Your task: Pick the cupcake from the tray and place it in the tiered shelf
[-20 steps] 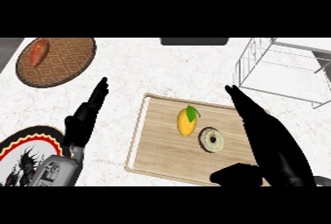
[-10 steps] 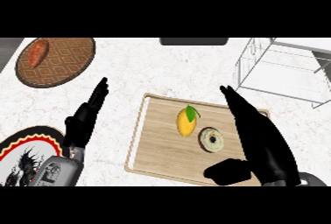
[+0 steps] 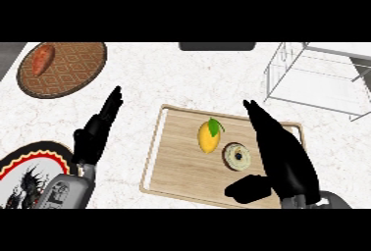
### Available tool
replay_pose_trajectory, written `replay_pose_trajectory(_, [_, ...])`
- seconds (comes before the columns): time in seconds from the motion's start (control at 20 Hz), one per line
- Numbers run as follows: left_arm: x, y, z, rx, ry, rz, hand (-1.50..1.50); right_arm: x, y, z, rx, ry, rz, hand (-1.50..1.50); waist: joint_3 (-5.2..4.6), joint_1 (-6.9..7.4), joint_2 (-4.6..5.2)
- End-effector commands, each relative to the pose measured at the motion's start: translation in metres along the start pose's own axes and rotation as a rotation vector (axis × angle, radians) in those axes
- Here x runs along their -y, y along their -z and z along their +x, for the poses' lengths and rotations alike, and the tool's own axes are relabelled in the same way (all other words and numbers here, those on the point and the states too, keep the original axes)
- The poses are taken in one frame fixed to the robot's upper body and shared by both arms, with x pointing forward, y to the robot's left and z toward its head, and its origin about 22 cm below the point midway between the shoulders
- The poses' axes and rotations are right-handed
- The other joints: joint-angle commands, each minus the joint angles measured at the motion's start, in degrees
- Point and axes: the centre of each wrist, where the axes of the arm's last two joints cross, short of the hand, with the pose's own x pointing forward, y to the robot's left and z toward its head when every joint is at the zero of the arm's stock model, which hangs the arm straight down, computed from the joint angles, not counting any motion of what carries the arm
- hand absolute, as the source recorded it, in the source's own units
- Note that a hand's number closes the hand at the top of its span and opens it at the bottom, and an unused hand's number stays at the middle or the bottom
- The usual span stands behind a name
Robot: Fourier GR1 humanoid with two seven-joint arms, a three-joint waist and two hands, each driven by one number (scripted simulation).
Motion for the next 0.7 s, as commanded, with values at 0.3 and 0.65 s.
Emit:
replay_pose_trajectory(0.3, [0.008,-0.003,0.004,-0.007,-0.003,0.015,0.00,-0.021,0.005,-0.006,-0.182,-0.044,0.016,-1.50,0.03,-0.06,-0.04])
replay_pose_trajectory(0.65, [-0.014,-0.004,-0.018,0.016,0.003,0.012,0.00,-0.040,0.025,-0.004,-0.183,-0.090,0.033,-1.50,0.01,0.05,0.11])
